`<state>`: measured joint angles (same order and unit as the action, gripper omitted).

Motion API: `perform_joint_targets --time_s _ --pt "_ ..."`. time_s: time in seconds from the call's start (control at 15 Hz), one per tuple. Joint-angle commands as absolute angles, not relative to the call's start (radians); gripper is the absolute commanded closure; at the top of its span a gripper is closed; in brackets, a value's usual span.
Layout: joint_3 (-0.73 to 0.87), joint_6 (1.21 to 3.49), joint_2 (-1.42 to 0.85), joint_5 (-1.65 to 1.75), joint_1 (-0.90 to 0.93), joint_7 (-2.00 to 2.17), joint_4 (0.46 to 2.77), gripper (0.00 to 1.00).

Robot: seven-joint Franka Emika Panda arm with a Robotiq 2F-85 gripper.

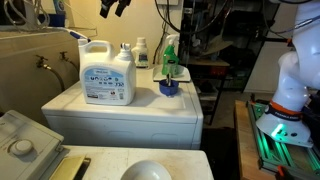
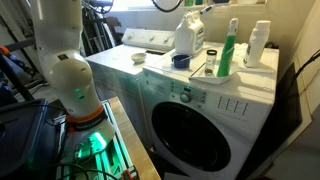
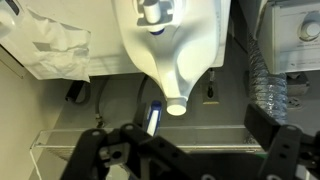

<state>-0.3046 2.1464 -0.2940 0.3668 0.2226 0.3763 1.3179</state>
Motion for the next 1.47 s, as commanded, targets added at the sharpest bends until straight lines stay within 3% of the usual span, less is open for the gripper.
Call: perform_joint_targets --time_s 0.0,0.33,0.53,0.87,0.93,1.4 --pt "-0.305 2.142 -0.296 0.366 0.223 0.376 1.312 0.0" --pt "-0.284 2.387 -0.437 0.398 0.242 0.529 1.22 0.0" --pt "-0.119 2.502 -0.563 0.428 0.343 0.478 1.081 0.0" --pt "0.003 2.457 -0.754 0.375 0.382 0.394 0.833 0.0" --pt "-0.03 2.501 -0.662 0.405 0.364 0.427 0.973 0.0" --pt "-0.004 2.487 -0.773 0.407 0.372 0.429 0.848 0.0"
